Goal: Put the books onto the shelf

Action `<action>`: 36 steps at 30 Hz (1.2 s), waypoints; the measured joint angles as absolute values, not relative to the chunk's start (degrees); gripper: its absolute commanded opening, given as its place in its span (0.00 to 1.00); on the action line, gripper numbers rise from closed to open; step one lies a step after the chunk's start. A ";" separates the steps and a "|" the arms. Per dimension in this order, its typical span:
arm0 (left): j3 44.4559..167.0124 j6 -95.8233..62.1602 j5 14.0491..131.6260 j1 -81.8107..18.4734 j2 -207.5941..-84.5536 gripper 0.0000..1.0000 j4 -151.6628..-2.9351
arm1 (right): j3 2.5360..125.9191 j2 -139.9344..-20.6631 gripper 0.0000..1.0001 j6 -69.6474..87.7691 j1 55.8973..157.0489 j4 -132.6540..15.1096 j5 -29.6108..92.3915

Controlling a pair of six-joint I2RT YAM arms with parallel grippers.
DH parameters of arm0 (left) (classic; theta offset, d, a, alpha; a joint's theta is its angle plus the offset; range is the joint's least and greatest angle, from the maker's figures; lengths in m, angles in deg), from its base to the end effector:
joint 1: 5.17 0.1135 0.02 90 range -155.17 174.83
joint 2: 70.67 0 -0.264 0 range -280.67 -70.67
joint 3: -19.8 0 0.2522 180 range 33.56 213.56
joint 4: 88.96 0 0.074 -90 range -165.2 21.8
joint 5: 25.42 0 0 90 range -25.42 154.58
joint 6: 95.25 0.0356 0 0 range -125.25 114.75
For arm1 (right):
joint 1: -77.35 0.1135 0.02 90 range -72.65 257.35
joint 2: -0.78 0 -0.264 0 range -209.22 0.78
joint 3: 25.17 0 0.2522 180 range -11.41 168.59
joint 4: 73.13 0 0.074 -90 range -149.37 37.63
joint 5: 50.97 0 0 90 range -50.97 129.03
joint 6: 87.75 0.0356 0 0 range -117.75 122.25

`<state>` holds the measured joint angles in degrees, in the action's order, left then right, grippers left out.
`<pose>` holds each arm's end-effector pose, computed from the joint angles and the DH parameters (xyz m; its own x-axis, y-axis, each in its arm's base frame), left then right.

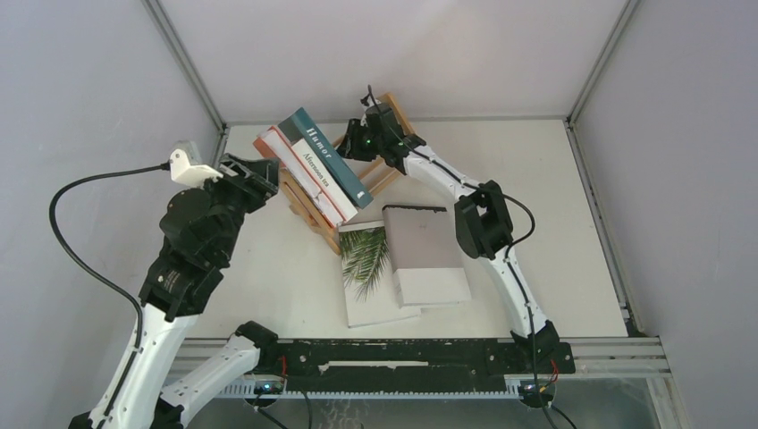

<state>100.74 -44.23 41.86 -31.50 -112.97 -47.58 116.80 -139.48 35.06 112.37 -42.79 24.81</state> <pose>0.1212 -0.0446 0.4435 -0.0732 -0.6112 -0.7881 0.0223 0.7890 -0.6140 0.4621 0.3345 0.2378 -0.7269 0.1320 -0.6739 -0.4033 0.7122 0.5745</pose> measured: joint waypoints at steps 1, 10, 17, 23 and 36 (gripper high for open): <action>100.74 -44.26 41.90 -31.50 -113.17 0.64 -47.67 | 116.80 -139.46 0.48 35.06 112.20 -42.79 24.88; 100.74 -44.23 42.23 -31.50 -113.67 0.66 -47.67 | 115.70 -137.26 0.54 34.67 111.45 -42.11 26.02; 100.74 -44.28 42.27 -31.50 -112.84 0.77 -47.01 | 112.34 -131.18 0.59 33.86 111.34 -41.13 28.88; 99.12 -44.30 42.51 -31.45 -110.02 0.87 -45.76 | 100.10 -118.98 0.63 33.29 110.84 -40.30 33.60; 89.79 -47.32 49.11 -31.39 -102.85 0.88 -45.11 | 62.22 -83.79 0.66 36.66 112.94 -42.11 43.20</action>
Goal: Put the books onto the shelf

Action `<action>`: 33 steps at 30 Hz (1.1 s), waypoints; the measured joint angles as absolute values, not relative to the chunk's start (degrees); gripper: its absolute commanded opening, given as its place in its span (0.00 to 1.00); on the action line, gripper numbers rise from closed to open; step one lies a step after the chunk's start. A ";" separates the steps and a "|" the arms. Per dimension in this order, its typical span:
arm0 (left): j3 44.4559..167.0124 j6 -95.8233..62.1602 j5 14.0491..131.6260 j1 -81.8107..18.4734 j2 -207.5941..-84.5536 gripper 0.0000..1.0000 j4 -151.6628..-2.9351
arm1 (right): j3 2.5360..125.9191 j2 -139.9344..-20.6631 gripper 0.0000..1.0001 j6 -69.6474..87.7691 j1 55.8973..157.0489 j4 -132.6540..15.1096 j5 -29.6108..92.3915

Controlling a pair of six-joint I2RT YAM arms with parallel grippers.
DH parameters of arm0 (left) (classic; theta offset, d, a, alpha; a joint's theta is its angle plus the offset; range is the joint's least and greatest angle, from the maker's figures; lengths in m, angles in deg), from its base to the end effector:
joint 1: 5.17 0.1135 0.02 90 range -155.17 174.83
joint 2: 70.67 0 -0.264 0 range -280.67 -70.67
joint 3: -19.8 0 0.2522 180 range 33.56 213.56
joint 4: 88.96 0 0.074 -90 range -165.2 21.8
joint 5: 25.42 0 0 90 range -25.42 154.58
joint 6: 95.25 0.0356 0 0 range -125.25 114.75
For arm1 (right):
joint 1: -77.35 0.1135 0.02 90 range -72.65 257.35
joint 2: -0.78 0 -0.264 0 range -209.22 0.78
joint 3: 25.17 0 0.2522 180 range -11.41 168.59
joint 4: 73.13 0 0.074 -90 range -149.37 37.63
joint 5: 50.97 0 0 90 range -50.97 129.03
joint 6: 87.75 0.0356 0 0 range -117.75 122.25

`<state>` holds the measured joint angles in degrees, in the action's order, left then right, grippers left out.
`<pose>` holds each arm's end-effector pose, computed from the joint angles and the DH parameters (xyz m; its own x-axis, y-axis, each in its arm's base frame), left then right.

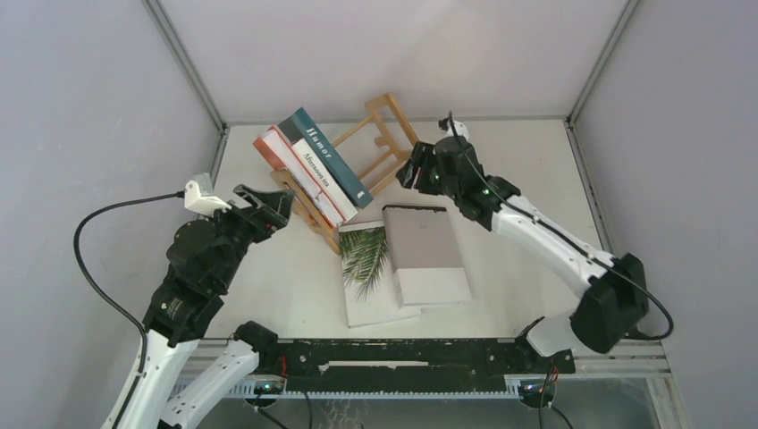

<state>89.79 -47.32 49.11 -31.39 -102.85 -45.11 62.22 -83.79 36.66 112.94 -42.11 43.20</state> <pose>0.0971 -0.0372 0.3973 -0.1959 -0.6233 -0.7570 0.0762 0.7600 -0.6455 0.2808 0.1978 0.3370 -0.6156 0.2525 -0.7465 -0.2187 0.8553 0.4697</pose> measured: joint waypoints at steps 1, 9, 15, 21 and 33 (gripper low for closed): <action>89.29 -47.56 49.86 -31.39 -102.72 0.88 -45.07 | 60.45 -81.65 0.66 36.66 113.95 -41.61 44.55; 84.85 -49.22 53.46 -31.39 -100.95 0.87 -45.07 | 58.15 -74.44 0.69 32.66 129.94 -33.48 59.85; 83.69 -49.87 54.93 -31.39 -100.34 0.87 -45.02 | 58.61 -76.69 0.71 30.41 140.87 -24.71 71.76; 82.30 -50.20 56.15 -31.39 -98.83 0.87 -45.11 | 64.95 -88.56 0.74 30.06 148.96 -14.42 81.01; 81.46 -49.85 57.37 -31.39 -96.82 0.88 -45.04 | 82.52 -110.57 0.80 36.49 154.80 6.04 90.01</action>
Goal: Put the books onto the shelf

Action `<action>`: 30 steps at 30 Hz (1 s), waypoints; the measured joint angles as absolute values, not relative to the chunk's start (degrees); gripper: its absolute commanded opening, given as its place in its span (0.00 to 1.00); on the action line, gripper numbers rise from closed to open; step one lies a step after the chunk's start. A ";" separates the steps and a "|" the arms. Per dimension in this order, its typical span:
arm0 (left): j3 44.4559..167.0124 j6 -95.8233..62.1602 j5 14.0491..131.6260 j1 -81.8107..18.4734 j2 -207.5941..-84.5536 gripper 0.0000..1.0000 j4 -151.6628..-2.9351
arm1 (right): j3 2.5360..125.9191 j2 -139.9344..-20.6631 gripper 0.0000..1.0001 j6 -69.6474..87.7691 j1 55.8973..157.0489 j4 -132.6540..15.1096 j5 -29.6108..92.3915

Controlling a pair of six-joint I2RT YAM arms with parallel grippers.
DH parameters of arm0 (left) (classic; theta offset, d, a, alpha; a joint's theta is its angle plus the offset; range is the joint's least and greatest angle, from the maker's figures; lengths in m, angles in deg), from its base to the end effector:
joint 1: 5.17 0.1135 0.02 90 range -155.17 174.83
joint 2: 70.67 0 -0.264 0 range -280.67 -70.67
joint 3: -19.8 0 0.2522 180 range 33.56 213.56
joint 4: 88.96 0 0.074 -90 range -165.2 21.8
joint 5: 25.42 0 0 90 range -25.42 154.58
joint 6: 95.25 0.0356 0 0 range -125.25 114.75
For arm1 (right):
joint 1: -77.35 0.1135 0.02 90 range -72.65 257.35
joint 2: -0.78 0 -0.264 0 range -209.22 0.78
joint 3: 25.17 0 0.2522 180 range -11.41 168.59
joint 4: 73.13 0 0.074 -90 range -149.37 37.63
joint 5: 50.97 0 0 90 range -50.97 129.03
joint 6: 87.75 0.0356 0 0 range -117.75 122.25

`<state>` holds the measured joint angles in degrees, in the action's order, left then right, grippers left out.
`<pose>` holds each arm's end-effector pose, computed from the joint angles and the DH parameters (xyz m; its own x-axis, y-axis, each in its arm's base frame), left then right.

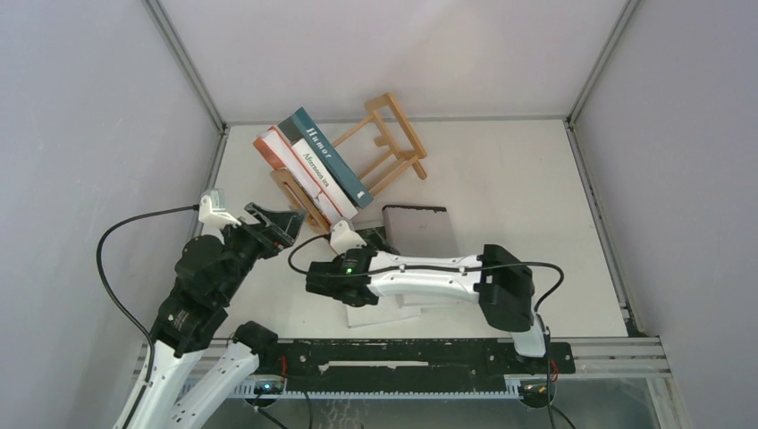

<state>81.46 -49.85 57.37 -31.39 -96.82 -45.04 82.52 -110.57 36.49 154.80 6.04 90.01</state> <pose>0.0885 -0.0386 0.3604 -0.3230 -0.6174 -0.7173 0.1407 0.7181 -0.6815 0.1095 0.3647 0.2476 -0.5122 -0.6704 -0.5369 -0.3693 0.7363 -0.5670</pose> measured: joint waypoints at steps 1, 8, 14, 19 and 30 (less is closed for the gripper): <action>81.46 -49.81 57.40 -31.39 -96.69 0.88 -45.04 | 83.46 -111.88 0.80 37.71 154.84 8.01 90.56; 81.46 -49.70 57.75 -31.39 -96.05 0.89 -44.98 | 84.80 -118.63 0.81 44.59 154.82 16.25 92.59; 81.46 -49.20 57.79 -31.39 -95.49 0.89 -44.48 | 84.73 -120.60 0.82 49.07 154.80 19.22 93.31; 81.46 -48.78 57.81 -31.39 -95.18 0.89 -43.97 | 84.51 -122.68 0.81 52.05 154.58 20.42 94.43; 81.46 -48.71 57.75 -31.39 -93.63 0.90 -42.86 | 81.93 -124.05 0.79 55.94 152.26 21.82 98.56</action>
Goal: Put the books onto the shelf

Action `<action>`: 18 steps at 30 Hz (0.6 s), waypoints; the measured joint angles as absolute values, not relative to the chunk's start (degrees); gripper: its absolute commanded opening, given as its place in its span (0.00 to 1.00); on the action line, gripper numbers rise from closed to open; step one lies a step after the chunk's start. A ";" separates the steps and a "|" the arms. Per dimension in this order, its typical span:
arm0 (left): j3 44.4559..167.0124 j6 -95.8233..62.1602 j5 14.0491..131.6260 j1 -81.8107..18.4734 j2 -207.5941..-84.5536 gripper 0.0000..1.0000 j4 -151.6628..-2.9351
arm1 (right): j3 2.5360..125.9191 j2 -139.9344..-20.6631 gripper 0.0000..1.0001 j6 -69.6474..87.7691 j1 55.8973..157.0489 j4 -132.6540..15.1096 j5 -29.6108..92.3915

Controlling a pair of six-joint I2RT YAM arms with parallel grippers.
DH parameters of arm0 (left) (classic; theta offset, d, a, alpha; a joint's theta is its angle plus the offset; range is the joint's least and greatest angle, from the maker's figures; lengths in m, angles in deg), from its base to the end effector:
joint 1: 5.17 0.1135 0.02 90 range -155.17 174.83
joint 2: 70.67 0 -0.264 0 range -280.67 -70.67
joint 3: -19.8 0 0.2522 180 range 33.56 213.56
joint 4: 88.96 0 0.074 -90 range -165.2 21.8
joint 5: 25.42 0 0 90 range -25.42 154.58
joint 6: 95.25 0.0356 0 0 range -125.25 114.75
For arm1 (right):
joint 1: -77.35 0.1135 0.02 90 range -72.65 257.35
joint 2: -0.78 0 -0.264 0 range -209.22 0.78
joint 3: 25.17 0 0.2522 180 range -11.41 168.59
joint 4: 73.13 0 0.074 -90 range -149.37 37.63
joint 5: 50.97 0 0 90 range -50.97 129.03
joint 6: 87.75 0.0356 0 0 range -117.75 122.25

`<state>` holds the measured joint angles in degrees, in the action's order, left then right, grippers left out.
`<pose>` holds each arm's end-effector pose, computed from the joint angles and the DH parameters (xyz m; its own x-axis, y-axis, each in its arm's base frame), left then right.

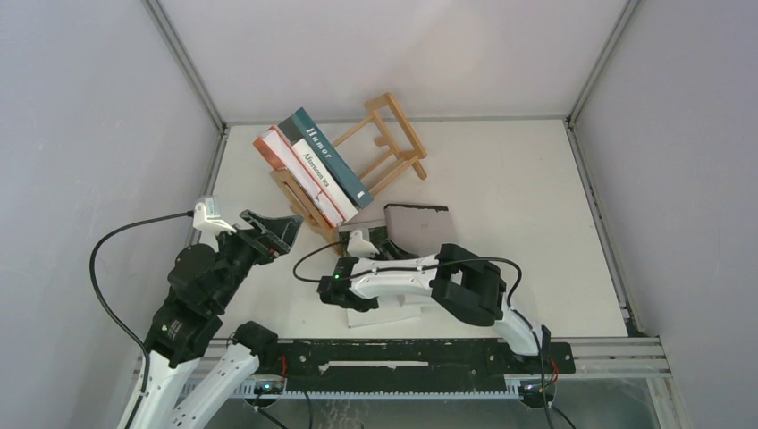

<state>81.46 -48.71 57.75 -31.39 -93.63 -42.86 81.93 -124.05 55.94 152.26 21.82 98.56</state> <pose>0.0756 -0.0325 0.3601 -0.3128 -0.6072 -0.7303 0.1622 0.7235 -0.6710 0.1274 0.3546 0.1685 -0.6065 -0.6797 -0.4125 -0.1476 0.6060 -0.7816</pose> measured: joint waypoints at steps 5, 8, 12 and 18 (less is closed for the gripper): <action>81.46 -48.71 57.77 -31.39 -93.63 0.90 -42.88 | 80.80 -124.16 0.74 56.68 150.25 21.80 99.87; 81.46 -48.71 57.75 -31.39 -93.61 0.89 -42.88 | 79.75 -124.29 0.68 56.77 149.62 21.60 100.57; 81.46 -48.74 57.75 -31.39 -93.34 0.90 -42.88 | 77.93 -124.36 0.48 56.92 149.44 21.12 101.23; 81.46 -48.78 57.66 -31.39 -92.93 0.90 -42.75 | 75.09 -124.36 0.25 57.10 149.57 21.95 101.62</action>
